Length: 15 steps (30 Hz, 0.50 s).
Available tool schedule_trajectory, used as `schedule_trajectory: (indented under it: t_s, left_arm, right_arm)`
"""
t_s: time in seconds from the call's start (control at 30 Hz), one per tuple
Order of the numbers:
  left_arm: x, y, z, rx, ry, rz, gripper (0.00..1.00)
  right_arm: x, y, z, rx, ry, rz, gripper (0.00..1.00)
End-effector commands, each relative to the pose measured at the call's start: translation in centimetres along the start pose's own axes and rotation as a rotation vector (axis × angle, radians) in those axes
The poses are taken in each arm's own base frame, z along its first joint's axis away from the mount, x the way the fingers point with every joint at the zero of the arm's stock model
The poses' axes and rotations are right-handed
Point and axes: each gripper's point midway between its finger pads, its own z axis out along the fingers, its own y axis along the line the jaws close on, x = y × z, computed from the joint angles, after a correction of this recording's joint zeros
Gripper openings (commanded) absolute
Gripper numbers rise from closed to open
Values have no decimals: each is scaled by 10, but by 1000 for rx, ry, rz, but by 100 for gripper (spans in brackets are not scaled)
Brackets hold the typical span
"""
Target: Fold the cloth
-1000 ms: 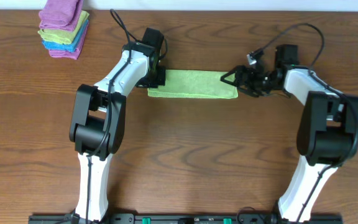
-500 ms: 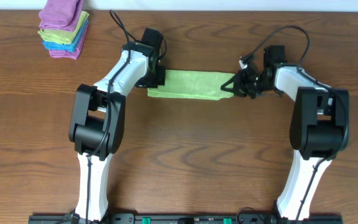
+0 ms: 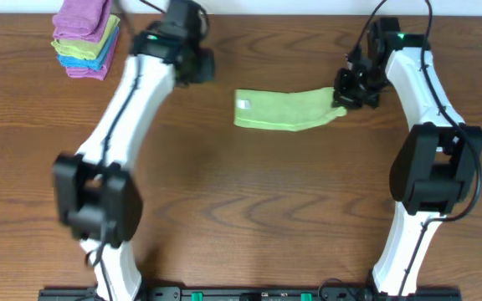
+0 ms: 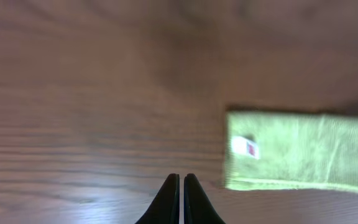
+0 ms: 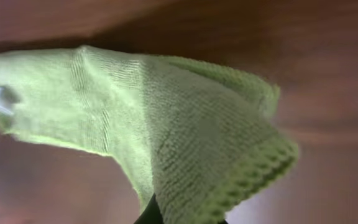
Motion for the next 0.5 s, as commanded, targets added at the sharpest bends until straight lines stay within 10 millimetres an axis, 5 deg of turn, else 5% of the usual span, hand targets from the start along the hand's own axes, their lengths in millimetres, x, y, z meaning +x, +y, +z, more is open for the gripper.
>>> schedule_trajectory:
  t_s: [0.0, 0.07, 0.17, 0.47]
  left_arm:
    - [-18, 17, -37, -34, -80, -12, 6]
    - [-22, 25, -54, -40, -105, -28, 6]
    - [-23, 31, -67, -41, -118, -41, 6]
    - [-22, 21, -73, 14, -115, -38, 6]
  right_arm:
    - [-12, -48, -28, 324, -91, 43, 2]
    - [-13, -58, -37, 398, -105, 54, 2]
    - [-17, -46, -35, 397, -129, 25, 2]
    - [-26, 71, -9, 428, -278, -404, 1]
